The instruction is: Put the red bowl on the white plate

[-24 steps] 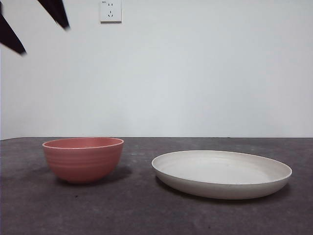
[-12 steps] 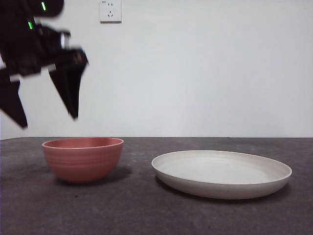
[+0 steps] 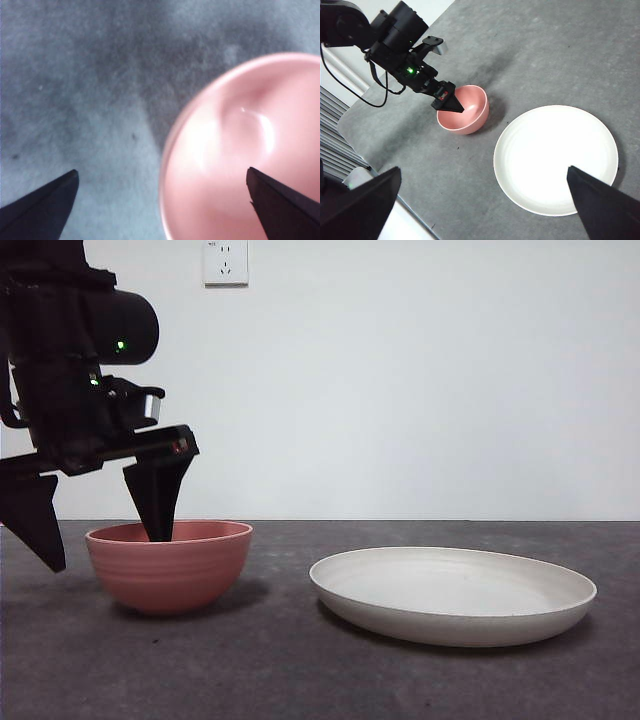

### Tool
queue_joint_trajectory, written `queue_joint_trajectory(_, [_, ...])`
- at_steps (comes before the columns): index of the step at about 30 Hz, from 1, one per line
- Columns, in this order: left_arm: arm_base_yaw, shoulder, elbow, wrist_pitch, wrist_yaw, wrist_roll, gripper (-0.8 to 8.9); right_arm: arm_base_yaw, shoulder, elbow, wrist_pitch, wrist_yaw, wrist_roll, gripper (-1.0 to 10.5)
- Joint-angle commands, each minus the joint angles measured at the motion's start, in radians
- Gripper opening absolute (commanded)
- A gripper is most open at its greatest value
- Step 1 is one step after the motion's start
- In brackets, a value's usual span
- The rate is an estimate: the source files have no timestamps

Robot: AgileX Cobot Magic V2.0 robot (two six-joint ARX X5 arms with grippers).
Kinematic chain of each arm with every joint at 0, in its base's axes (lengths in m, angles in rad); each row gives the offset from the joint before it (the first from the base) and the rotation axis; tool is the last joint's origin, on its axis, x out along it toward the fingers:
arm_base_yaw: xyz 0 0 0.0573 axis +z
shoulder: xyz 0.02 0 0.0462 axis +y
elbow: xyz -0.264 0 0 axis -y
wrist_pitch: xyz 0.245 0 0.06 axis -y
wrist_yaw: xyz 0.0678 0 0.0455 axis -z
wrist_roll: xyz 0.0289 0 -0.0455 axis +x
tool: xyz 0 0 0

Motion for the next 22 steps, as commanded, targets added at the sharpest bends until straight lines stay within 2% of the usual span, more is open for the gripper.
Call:
queue_joint_trajectory(1, [-0.001, 0.032, 0.019, 0.009, -0.002, -0.008, 6.73, 0.005, 0.007, 0.019, 0.009, -0.001, 0.019, 7.1])
queue_joint_trajectory(3, [-0.001, 0.035, 0.019, 0.012, -0.002, -0.009, 6.01, 0.005, 0.007, 0.019, 0.010, -0.001, 0.019, 7.1])
queue_joint_trajectory(7, [-0.001, 0.035, 0.019, 0.016, -0.002, -0.008, 3.98, 0.005, 0.007, 0.019, 0.010, -0.001, 0.019, 7.1])
queue_joint_trajectory(10, [-0.001, 0.035, 0.019, 0.014, -0.002, -0.008, 2.91, 0.005, 0.007, 0.019, 0.010, -0.001, 0.019, 7.2])
queue_joint_trajectory(17, [-0.001, 0.035, 0.019, 0.015, -0.002, -0.003, 1.07, 0.005, 0.007, 0.019, 0.010, 0.000, 0.019, 7.1])
queue_joint_trajectory(22, [-0.001, 0.035, 0.019, 0.018, -0.002, 0.000, 0.54, 0.005, 0.007, 0.019, 0.010, 0.000, 0.018, 7.1])
